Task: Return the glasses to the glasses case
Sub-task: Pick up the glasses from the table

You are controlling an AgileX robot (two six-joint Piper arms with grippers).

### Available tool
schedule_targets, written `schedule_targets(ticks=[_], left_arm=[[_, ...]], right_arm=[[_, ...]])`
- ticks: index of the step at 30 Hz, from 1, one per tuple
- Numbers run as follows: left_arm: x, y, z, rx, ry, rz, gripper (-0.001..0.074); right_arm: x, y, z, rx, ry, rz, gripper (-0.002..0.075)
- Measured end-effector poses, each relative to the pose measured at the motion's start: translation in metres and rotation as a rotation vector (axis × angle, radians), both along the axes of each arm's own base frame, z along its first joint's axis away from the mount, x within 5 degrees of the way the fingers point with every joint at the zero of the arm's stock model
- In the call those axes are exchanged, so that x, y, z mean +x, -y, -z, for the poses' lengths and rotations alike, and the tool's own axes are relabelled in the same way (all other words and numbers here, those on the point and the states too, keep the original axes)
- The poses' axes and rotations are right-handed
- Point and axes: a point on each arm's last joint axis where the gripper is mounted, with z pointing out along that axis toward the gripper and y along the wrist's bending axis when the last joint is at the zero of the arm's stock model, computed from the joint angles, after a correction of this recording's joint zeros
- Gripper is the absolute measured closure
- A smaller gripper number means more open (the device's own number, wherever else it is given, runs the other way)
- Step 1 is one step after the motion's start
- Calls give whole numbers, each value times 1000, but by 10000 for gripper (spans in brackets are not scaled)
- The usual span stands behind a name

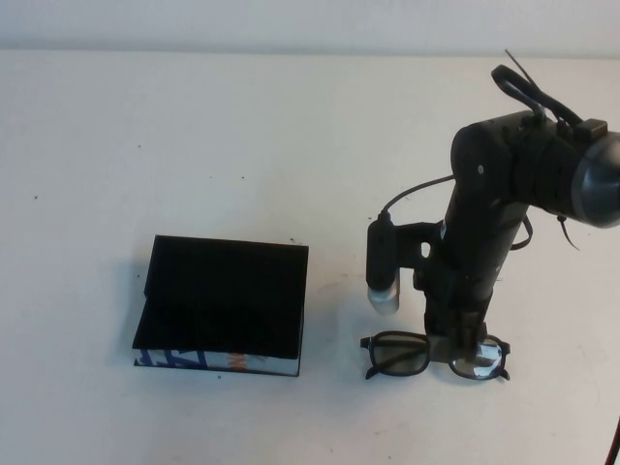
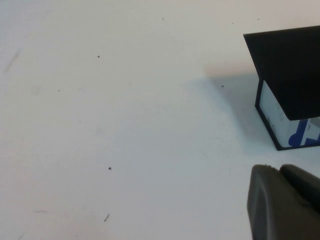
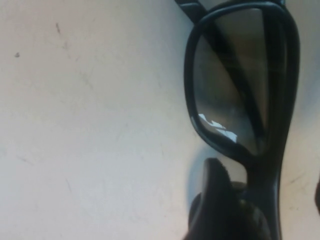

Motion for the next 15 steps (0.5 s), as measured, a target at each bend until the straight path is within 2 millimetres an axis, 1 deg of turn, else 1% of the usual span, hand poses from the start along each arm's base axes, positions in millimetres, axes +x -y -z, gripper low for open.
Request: schedule_targets(ticks=[9,15], left_arm=[[0,0,0,0,0,0,738],[0,0,0,0,0,0,738]], right_arm=[[6,3,17,-18,-32,16,367],[8,4,19,-18,-32,21,382]])
